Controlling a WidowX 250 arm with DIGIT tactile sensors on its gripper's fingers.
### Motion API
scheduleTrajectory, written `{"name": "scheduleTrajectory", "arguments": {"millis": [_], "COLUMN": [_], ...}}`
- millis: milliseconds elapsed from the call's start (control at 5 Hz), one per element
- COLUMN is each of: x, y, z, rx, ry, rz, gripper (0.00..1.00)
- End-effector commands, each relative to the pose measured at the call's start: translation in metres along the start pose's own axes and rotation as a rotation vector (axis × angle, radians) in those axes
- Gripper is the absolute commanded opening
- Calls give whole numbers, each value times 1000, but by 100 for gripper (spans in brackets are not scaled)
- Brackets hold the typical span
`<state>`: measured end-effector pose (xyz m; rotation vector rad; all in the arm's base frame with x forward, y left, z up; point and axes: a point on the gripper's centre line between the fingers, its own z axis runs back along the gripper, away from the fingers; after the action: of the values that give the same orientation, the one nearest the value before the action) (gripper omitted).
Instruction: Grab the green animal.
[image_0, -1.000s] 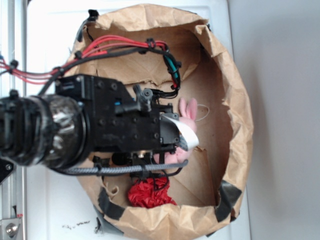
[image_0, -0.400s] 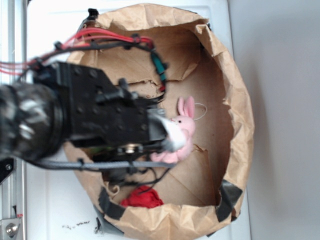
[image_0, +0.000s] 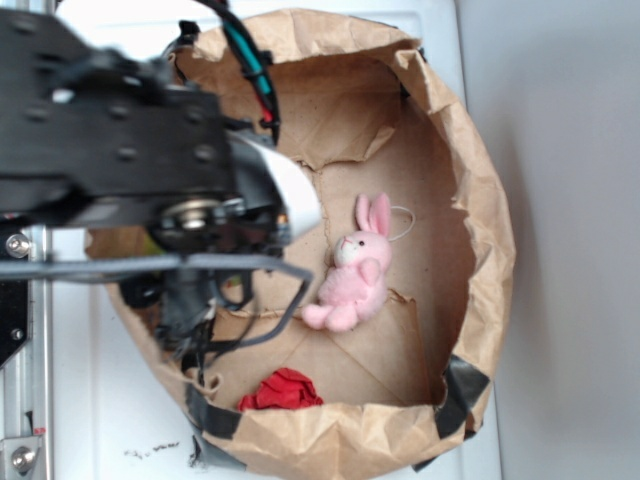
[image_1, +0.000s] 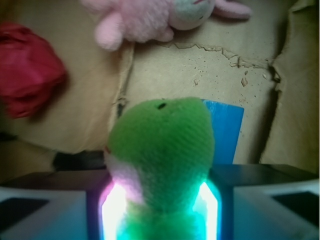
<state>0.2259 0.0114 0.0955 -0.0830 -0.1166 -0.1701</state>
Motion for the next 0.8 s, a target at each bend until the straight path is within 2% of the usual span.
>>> {"name": "scheduleTrajectory", "arguments": {"millis": [0,200,400,600], "x": [18,30,40,43], "y": [7,9,15,15], "z": [57,74,81,82], "rx": [96,93,72,76], "ry": [-158,-177,-157,-143], "rz": [94,124,145,146], "gripper": [0,0,0,0]}}
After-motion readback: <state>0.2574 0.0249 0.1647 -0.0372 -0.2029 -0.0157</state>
